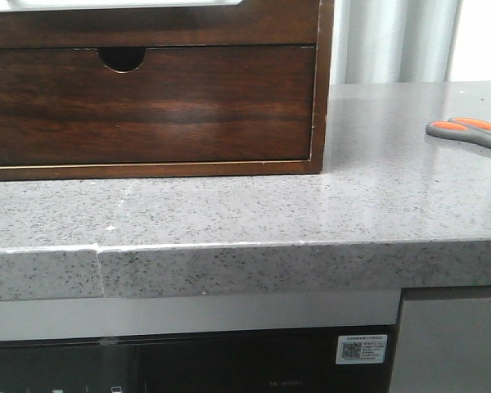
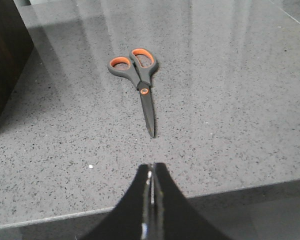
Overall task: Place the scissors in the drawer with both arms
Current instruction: 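Move the left gripper to the white drawer handle and grasp it, then pull the wooden drawer open by its handle with the left gripper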
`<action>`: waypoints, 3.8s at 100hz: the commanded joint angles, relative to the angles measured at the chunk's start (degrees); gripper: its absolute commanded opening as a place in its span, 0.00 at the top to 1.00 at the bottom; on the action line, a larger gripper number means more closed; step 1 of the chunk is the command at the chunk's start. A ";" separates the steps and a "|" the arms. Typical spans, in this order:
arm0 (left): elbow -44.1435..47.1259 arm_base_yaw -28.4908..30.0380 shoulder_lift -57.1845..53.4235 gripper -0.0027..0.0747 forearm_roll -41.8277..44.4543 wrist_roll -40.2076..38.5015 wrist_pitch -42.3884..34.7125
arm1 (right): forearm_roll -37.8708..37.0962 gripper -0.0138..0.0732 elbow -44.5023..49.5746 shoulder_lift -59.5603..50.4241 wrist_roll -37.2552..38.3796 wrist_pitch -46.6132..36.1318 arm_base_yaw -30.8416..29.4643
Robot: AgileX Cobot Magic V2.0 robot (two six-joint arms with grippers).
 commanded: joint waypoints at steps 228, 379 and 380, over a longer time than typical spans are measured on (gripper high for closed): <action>-20.85 -21.32 46.73 0.96 35.67 16.22 -16.75 | -0.07 0.96 -1.96 0.88 -0.64 -0.94 0.04; -2.17 -21.32 19.66 0.96 36.57 11.10 -19.70 | -0.07 0.96 -1.96 0.88 -0.64 -0.48 0.04; -2.17 -21.32 19.66 0.96 36.57 11.10 -19.70 | -0.07 0.96 -1.96 0.88 -0.64 -0.48 0.04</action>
